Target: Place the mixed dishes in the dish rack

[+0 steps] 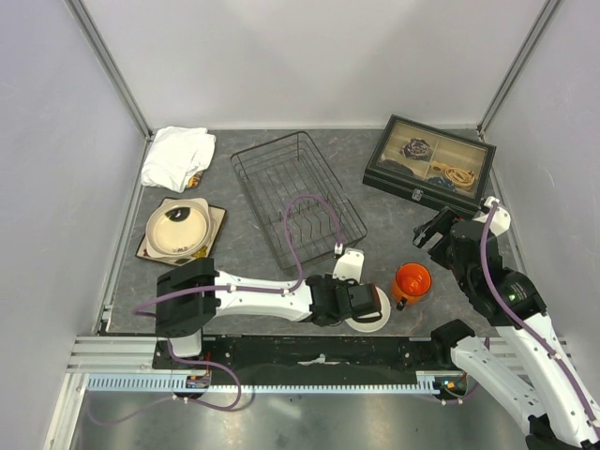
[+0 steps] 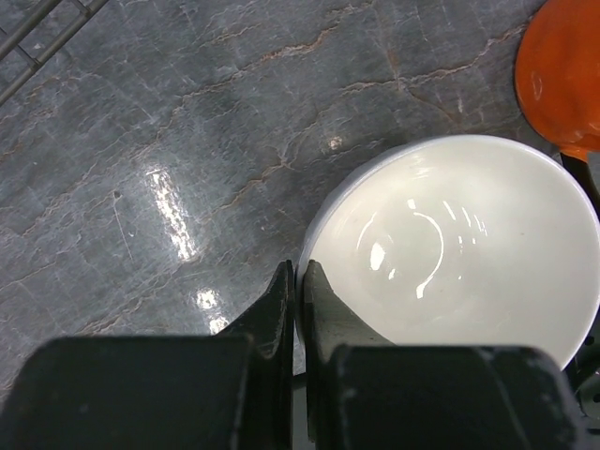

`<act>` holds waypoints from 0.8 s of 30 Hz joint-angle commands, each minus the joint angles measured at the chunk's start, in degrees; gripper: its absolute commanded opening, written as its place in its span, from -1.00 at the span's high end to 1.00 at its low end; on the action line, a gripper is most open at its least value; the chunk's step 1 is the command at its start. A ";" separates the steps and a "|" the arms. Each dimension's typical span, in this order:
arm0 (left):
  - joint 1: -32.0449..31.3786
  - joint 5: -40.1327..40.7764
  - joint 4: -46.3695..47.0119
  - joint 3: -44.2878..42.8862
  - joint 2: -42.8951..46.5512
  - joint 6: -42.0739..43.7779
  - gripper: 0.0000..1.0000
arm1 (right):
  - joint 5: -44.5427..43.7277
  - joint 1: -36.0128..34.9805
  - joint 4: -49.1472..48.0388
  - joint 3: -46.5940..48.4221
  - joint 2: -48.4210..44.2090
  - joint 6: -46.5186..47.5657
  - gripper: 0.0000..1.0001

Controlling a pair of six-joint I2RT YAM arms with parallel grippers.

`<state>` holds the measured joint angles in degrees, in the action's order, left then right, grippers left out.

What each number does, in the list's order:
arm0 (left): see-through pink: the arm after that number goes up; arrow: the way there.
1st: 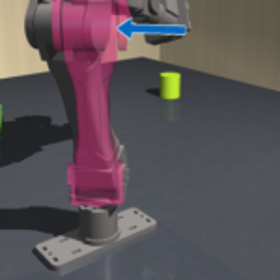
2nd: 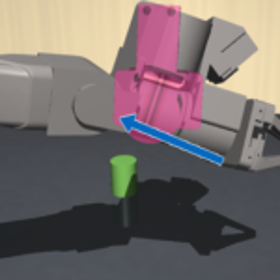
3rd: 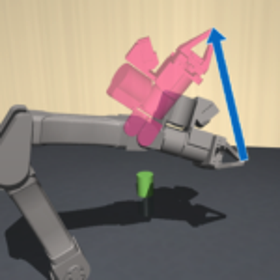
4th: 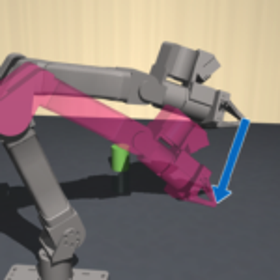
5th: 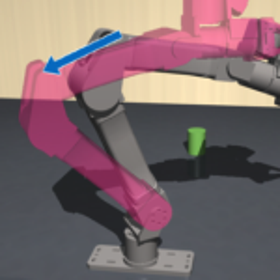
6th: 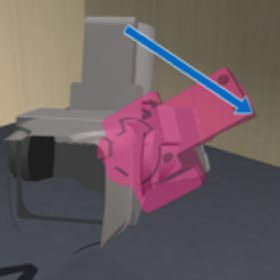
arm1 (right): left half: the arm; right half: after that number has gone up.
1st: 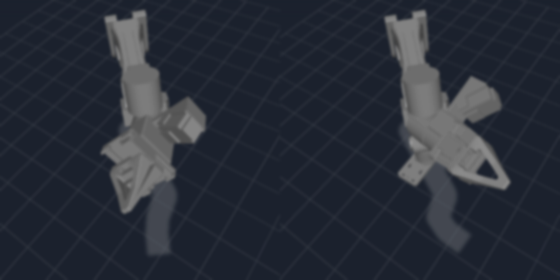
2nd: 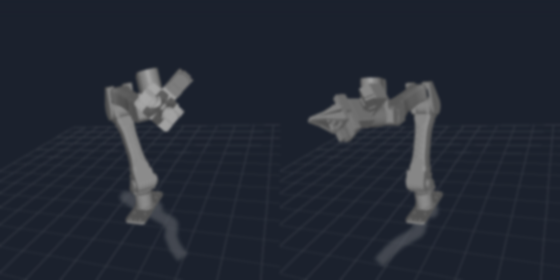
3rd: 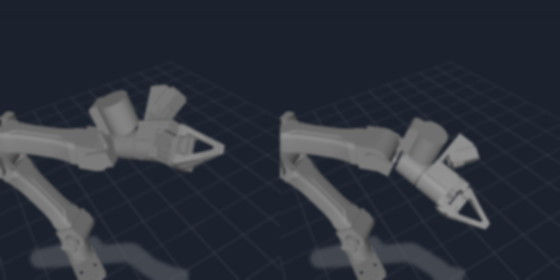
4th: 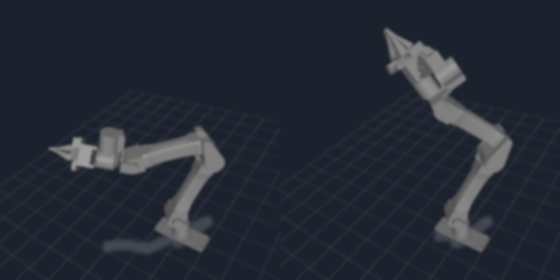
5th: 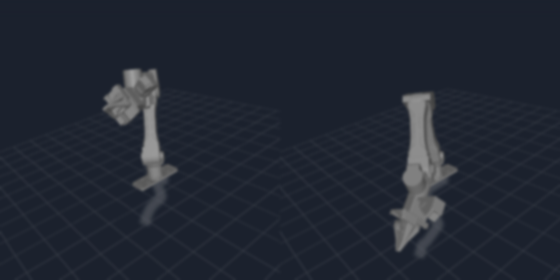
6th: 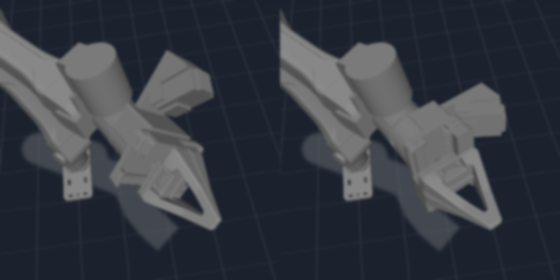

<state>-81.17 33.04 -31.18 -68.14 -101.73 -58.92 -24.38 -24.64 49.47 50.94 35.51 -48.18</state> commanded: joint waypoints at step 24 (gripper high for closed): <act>5.04 5.55 -2.40 -3.76 31.06 15.75 0.97 | 31.39 -0.32 -25.65 -6.72 -5.36 5.83 -0.96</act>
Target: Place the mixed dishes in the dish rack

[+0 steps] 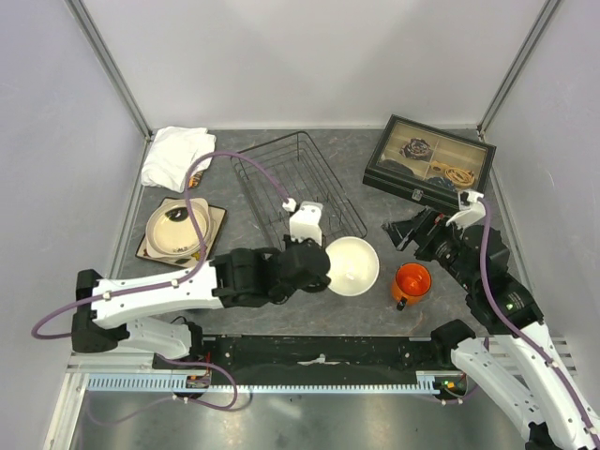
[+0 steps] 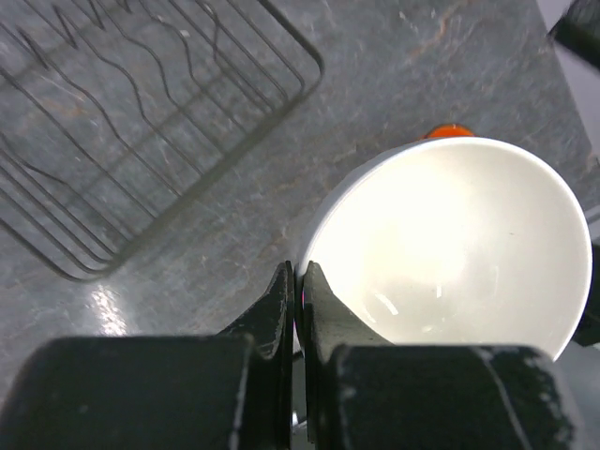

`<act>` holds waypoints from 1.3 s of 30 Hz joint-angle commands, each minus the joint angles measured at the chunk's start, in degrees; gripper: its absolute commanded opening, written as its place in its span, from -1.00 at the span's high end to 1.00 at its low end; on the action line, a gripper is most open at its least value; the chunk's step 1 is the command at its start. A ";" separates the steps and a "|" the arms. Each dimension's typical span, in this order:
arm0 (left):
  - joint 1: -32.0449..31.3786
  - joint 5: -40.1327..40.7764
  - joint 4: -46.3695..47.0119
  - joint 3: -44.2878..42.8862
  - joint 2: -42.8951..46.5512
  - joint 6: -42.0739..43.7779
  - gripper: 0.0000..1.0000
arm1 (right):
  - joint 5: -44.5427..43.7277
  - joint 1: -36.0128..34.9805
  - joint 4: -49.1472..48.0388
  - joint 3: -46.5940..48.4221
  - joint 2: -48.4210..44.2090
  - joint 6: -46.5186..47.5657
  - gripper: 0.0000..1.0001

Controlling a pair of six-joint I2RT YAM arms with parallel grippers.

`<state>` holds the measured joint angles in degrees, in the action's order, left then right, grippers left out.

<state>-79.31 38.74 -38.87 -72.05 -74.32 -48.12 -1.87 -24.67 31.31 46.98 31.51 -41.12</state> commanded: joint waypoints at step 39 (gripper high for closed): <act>8.29 -8.25 11.72 1.30 4.89 9.36 0.97 | 31.05 -0.21 -33.67 -19.29 -1.09 -16.53 -0.96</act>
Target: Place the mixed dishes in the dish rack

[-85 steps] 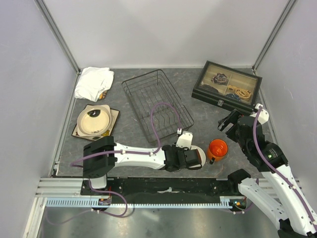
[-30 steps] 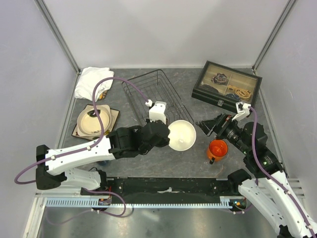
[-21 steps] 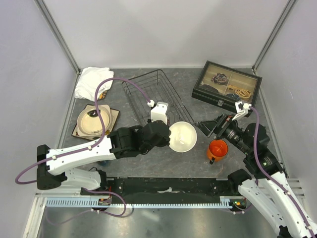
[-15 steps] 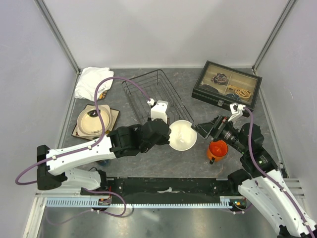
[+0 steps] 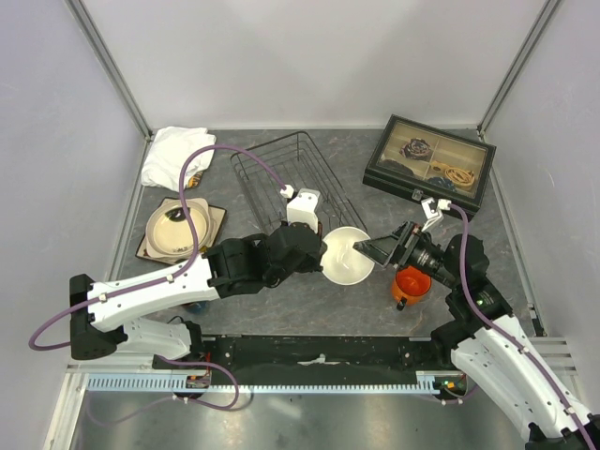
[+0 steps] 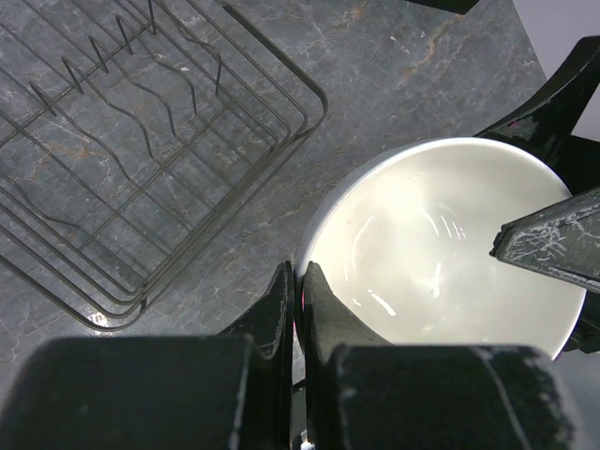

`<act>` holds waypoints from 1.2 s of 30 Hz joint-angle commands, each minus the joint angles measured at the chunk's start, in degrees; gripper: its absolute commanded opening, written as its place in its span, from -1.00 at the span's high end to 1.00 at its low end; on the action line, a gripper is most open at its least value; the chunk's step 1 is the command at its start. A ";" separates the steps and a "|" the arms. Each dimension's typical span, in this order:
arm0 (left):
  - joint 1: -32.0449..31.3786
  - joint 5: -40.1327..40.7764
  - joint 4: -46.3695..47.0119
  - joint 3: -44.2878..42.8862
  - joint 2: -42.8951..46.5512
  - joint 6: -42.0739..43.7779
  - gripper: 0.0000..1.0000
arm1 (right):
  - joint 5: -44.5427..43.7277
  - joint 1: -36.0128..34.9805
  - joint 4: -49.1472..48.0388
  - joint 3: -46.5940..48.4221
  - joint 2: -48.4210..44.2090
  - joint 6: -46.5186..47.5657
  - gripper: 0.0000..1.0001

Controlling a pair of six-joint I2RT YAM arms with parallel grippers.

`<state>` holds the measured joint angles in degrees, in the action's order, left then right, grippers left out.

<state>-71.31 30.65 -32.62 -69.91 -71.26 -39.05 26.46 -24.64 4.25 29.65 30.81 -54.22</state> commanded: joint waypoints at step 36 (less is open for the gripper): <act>0.29 1.16 7.40 -4.80 -0.89 4.33 0.97 | 8.08 -0.32 -9.35 -4.16 2.06 -9.24 -0.96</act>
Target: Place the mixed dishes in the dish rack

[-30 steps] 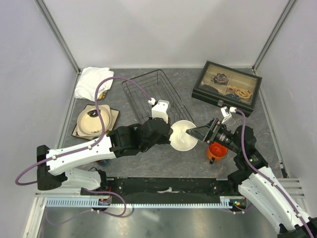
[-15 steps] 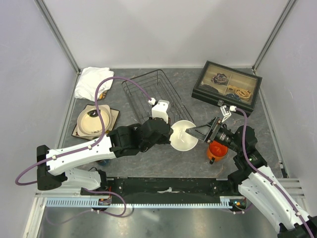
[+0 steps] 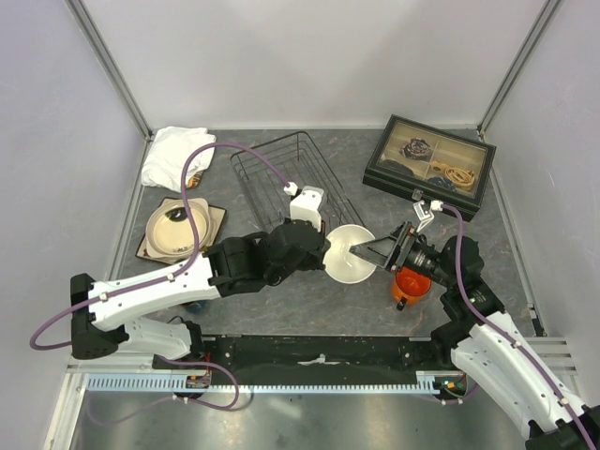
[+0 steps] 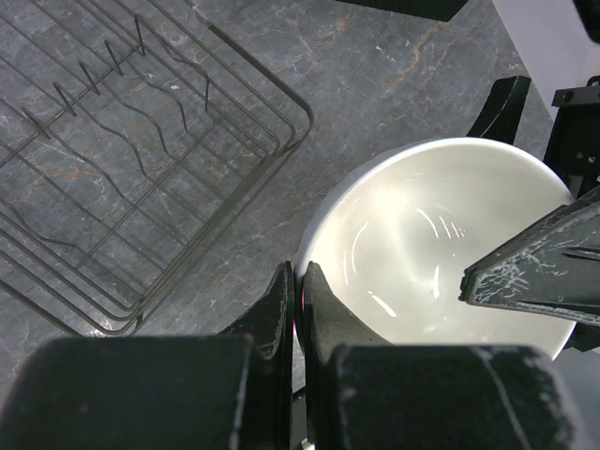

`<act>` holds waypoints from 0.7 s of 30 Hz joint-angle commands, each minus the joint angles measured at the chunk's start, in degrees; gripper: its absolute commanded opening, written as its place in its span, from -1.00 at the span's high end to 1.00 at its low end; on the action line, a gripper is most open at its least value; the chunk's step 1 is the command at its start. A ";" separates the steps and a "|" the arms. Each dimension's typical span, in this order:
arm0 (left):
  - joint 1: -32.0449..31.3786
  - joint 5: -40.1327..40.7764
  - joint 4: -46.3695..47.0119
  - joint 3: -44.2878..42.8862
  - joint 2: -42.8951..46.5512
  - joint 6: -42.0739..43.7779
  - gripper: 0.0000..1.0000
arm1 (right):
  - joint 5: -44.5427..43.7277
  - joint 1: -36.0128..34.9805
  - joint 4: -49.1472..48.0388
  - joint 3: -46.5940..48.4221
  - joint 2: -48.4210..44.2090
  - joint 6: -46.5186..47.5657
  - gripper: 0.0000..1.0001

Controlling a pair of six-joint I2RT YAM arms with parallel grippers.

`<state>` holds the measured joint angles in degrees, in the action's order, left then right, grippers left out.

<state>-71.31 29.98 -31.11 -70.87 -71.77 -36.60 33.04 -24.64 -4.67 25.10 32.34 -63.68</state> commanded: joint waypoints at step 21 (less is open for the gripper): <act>0.29 1.93 6.94 -4.63 -2.68 2.76 0.97 | 4.05 -0.32 -1.31 0.65 0.45 -1.36 -0.70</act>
<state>-71.31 30.02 -29.85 -72.10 -74.54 -35.03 35.92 -24.64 -4.69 25.10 33.43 -64.31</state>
